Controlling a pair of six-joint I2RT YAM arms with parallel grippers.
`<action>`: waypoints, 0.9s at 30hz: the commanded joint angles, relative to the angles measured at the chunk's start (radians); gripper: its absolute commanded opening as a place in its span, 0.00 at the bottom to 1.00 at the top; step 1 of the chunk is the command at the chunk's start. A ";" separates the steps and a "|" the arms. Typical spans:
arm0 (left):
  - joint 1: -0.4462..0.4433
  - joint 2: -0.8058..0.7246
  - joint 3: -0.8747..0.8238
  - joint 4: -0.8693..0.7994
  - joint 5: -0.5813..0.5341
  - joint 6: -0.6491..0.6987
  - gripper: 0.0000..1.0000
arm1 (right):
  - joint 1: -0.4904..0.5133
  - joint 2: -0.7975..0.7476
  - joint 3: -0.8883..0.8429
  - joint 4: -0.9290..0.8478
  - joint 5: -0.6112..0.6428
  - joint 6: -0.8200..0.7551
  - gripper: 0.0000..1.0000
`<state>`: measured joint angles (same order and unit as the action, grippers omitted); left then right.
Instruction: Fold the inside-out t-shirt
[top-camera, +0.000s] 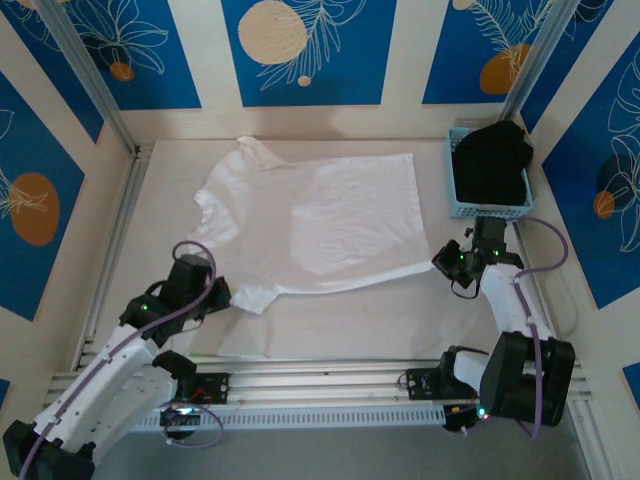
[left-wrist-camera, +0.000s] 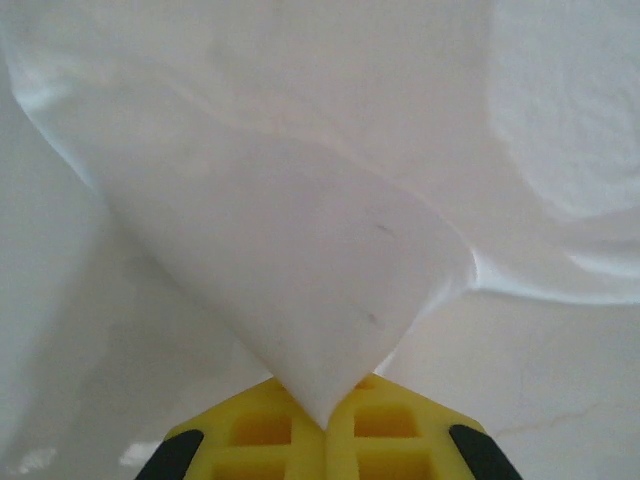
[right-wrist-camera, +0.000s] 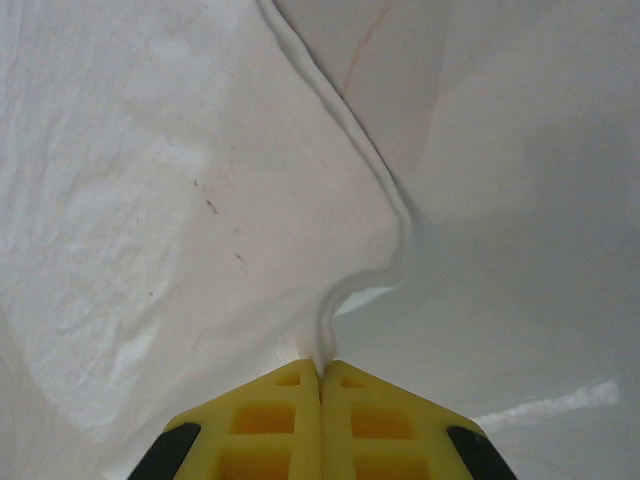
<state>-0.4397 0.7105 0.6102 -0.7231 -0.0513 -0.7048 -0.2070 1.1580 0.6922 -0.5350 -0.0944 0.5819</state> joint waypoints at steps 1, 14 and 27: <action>0.105 0.050 0.057 0.012 0.068 0.126 0.00 | -0.012 0.059 0.070 0.026 -0.035 -0.031 0.01; 0.282 0.336 0.199 0.234 0.175 0.205 0.00 | 0.027 0.283 0.202 0.127 -0.040 0.006 0.03; 0.331 0.527 0.291 0.358 0.184 0.190 0.00 | 0.034 0.372 0.263 0.147 -0.016 0.003 0.03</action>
<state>-0.1284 1.2118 0.8577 -0.4194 0.1139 -0.5205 -0.1795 1.5105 0.9119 -0.4034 -0.1127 0.5797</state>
